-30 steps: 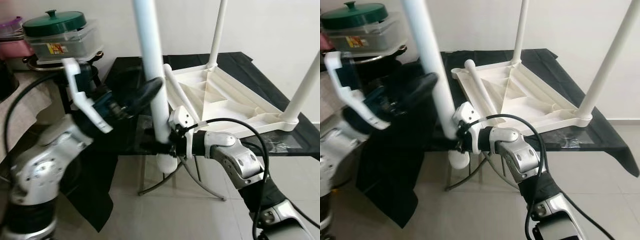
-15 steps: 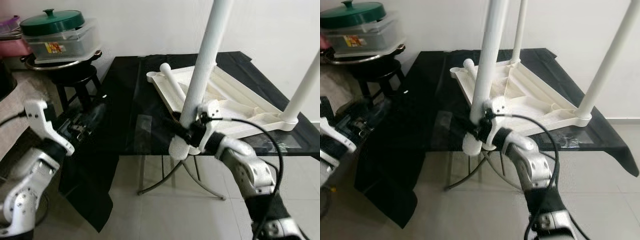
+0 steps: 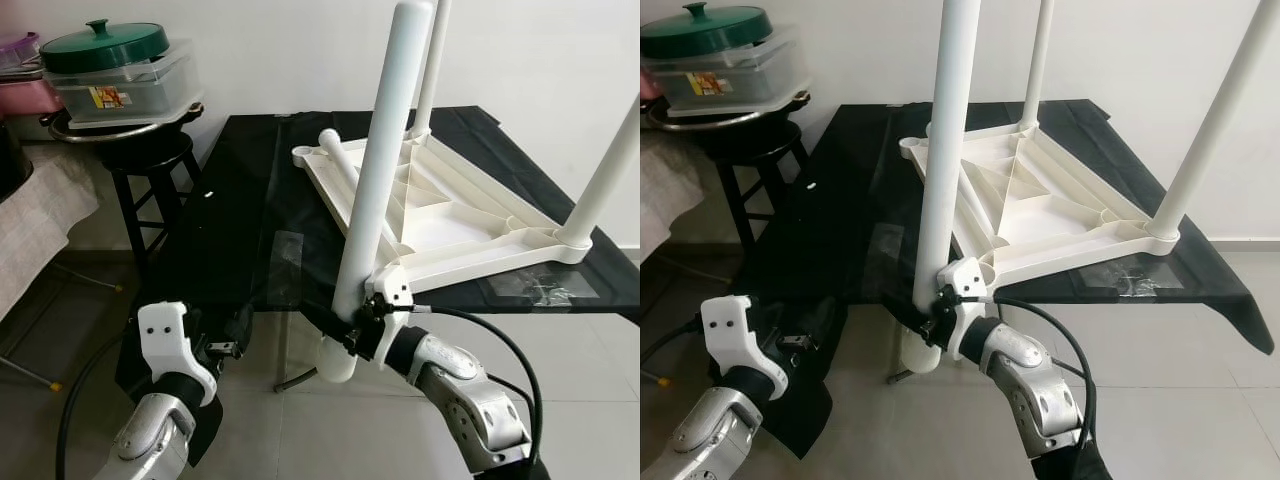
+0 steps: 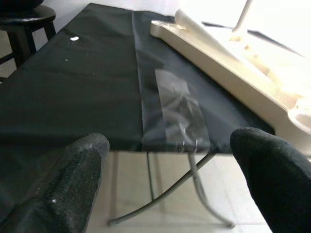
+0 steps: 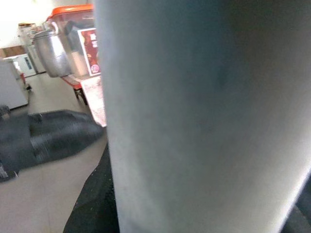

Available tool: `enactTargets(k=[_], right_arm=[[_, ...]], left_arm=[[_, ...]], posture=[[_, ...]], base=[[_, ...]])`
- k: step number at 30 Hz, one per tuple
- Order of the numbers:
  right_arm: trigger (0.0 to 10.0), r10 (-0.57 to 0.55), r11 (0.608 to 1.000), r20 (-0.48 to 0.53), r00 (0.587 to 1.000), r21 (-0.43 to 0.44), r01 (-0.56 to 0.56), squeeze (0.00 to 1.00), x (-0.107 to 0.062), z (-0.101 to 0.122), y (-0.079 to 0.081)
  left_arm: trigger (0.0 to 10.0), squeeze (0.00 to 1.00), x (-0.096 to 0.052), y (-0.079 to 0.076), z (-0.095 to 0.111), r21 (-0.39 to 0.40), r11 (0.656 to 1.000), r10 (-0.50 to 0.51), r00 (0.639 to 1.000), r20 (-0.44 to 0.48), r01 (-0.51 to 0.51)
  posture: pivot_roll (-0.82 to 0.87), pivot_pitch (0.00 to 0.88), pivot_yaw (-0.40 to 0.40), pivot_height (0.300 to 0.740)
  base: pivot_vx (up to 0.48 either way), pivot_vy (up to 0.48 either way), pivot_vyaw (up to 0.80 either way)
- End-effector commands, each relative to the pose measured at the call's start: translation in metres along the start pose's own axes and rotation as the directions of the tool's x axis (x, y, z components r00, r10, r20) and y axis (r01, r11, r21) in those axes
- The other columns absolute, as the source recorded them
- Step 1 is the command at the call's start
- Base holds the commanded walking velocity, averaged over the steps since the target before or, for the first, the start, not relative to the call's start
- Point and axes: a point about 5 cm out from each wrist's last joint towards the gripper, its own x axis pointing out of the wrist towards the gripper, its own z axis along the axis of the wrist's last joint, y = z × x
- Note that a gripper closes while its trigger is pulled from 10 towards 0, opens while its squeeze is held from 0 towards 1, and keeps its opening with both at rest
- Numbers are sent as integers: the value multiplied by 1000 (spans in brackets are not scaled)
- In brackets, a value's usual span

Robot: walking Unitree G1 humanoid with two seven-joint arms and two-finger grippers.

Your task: Building children table

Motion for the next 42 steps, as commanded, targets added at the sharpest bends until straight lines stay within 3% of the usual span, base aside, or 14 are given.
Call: enactTargets(k=[1, 8, 20, 26, 33, 42], right_arm=[[10000, 40, 999, 33, 999, 18, -41, 0, 4, 6, 7], [10000, 67, 997, 64, 996, 38, -70, 0, 11, 13, 14], [10000, 81, 994, 93, 992, 64, -87, 0, 17, 15, 22], [10000, 96, 993, 77, 992, 66, -101, 0, 24, 10, 29], [10000, 26, 996, 68, 997, 78, -32, 0, 13, 7, 15], [10000, 11, 997, 60, 998, 80, -16, 0, 18, 7, 8]], left_arm=[[10000, 0, -1, -1, -1, 48, 999, 1, 1000, 10, -2], [10000, 0, 2, -3, -1, 46, 999, -24, 999, 32, 23], [10000, 0, 5, -3, -12, 73, 997, -8, 1000, -3, 8], [10000, 0, 10, -17, -13, 98, 994, -53, 999, -9, 53], [10000, 0, 9, -20, -11, 77, 995, -61, 998, -13, 62], [10000, 0, 6, -13, -11, 111, 994, -6, 1000, -6, 7]], posture=[[-99, 1, 46, 740], [-89, 3, 41, 740], [-79, 0, 38, 740], [-70, 12, 35, 740], [-72, 29, 32, 740], [-54, 29, 10, 740]], base=[[0, 0, 0], [0, 0, 0], [0, 0, 0], [0, 0, 0], [0, 0, 0], [0, 0, 0]])
